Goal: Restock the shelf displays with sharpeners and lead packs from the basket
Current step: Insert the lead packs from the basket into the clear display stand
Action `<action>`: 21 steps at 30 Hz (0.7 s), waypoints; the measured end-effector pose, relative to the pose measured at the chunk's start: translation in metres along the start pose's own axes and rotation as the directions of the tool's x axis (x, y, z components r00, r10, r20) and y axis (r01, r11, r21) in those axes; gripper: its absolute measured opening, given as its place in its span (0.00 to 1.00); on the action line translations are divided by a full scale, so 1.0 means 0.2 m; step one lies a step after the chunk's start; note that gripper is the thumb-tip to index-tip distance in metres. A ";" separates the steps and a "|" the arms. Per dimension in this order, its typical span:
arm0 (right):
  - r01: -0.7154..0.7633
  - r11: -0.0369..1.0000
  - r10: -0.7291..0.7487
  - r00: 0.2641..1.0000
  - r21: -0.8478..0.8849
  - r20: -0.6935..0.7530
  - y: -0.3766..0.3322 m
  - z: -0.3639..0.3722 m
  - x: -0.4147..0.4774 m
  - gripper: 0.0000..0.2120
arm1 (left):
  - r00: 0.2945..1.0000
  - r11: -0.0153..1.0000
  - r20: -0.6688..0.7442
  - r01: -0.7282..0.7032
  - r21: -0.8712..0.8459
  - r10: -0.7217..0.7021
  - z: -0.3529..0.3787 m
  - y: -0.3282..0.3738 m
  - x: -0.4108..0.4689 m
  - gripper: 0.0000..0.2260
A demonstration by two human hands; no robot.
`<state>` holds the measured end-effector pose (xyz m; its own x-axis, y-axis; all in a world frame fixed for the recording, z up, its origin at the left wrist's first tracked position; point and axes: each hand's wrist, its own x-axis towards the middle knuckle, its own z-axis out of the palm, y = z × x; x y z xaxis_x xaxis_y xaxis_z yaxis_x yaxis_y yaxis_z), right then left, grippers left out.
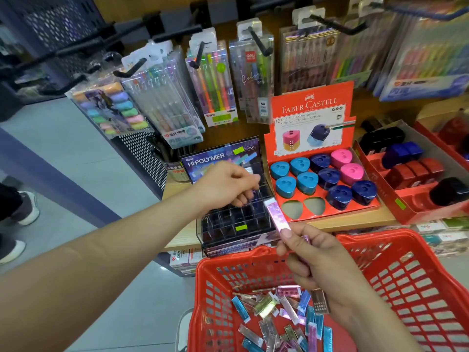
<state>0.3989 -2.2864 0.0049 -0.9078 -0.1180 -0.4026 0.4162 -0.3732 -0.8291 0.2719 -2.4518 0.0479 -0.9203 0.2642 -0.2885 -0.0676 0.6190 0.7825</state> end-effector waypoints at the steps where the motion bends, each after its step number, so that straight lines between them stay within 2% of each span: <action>1: 0.003 1.000 -0.003 1.000 -0.004 -0.012 0.00 0.00 0.00 0.07 | 0.989 0.984 0.136 0.079 -0.161 -0.057 0.00 0.03 -0.02 0.12; 3: 0.003 1.000 -0.004 1.000 -0.024 -0.026 0.00 0.01 0.00 0.06 | 0.958 0.953 0.282 0.138 -0.269 -0.059 0.00 0.05 -0.07 0.13; 7: -0.026 1.000 0.025 0.996 -0.002 -0.081 0.01 0.02 0.02 0.03 | 0.952 0.965 0.306 0.072 -0.251 0.009 0.01 0.06 -0.12 0.04; 8: -0.034 0.998 0.039 0.994 0.050 -0.105 0.00 0.02 0.02 0.03 | 0.960 0.966 0.281 0.061 -0.250 0.012 0.00 0.06 -0.12 0.03; 10: -0.072 0.963 0.108 0.986 0.260 -0.128 -0.01 0.01 0.04 0.12 | 0.986 0.966 0.165 0.031 -0.257 0.012 -0.03 0.06 -0.12 0.03; 12: -0.104 0.855 0.181 0.978 0.508 -0.103 -0.02 -0.03 0.05 0.23 | 1.000 0.976 0.003 -0.027 -0.215 0.029 -0.07 0.06 -0.10 0.03; 15: -0.099 0.695 0.218 0.973 0.712 -0.077 -0.02 -0.06 0.05 0.35 | 0.976 0.996 -0.201 -0.092 -0.018 0.087 -0.12 0.04 -0.06 0.04; 17: -0.065 0.646 0.206 0.974 0.760 -0.091 -0.03 -0.06 0.04 0.30 | 0.957 0.986 -0.258 -0.099 0.131 0.130 -0.12 0.02 -0.05 0.04; 21: -0.099 0.672 0.218 0.973 0.734 -0.069 -0.03 -0.05 0.01 0.15 | 0.952 0.919 -0.229 -0.107 0.380 0.205 -0.10 -0.02 -0.03 0.04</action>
<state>0.3946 -2.2761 0.0052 -0.7890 -0.1328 -0.5998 0.3311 -0.9144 -0.2331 0.2697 -2.4716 0.0571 -0.9778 0.2090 0.0120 0.1822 0.8215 0.5403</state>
